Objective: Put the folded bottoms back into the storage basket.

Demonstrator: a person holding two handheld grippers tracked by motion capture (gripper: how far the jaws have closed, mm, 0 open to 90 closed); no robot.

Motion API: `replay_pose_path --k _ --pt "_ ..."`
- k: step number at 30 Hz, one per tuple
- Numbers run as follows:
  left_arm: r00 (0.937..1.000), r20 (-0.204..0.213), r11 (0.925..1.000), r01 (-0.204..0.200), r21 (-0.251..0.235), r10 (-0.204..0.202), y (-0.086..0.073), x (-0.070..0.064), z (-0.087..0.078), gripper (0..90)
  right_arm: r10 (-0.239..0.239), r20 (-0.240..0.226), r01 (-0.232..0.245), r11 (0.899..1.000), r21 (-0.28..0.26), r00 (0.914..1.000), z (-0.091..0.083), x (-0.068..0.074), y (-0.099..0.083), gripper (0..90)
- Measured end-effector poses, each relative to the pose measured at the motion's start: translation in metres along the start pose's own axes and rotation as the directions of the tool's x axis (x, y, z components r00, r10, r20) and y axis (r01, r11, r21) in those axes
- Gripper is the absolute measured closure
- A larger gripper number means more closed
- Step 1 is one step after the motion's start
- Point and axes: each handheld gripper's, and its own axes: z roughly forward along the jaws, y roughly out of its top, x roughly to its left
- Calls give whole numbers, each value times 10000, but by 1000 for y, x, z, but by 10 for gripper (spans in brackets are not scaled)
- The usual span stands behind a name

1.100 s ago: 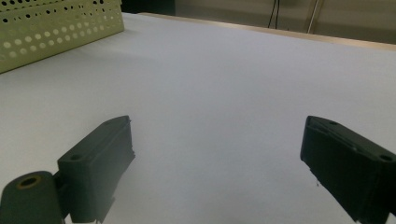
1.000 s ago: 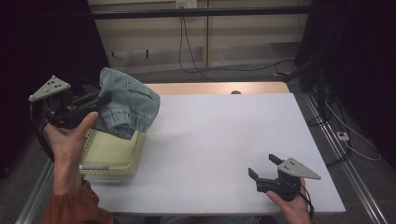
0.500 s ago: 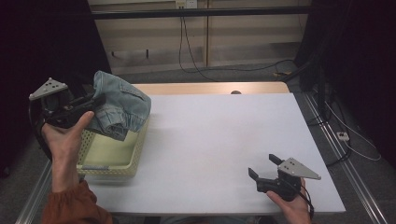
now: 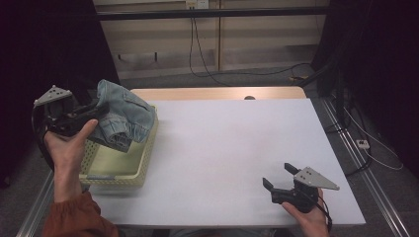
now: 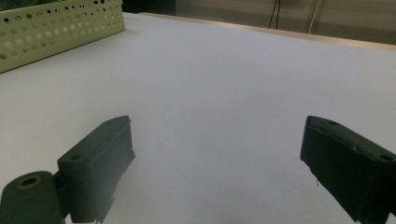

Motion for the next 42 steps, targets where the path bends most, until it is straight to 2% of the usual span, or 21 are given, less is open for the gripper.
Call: replay_pose_path --k 12,18,25,31,37,42 --pt "9989 -171 9967 445 675 -434 -13 17 12 754 0 5 0 10000 12 10000 0 0 0 95" --pt "9982 -138 9946 586 860 -577 -17 23 14 754 -32 -5 32 10000 28 10000 0 0 0 95" --pt "9964 -373 9926 798 914 -766 -21 31 13 753 -32 -4 32 10000 25 10000 0 0 0 95" --pt "9973 -210 9887 721 1311 -700 -23 31 19 753 -30 -15 30 10000 47 10000 1 0 0 95" --pt "9955 367 9874 819 1351 -876 -22 28 22 751 -24 -15 24 10000 54 10000 1 0 0 95" --pt "9947 140 9790 976 1790 -1017 -28 34 33 747 -29 -16 29 10000 45 10000 0 0 0 95"
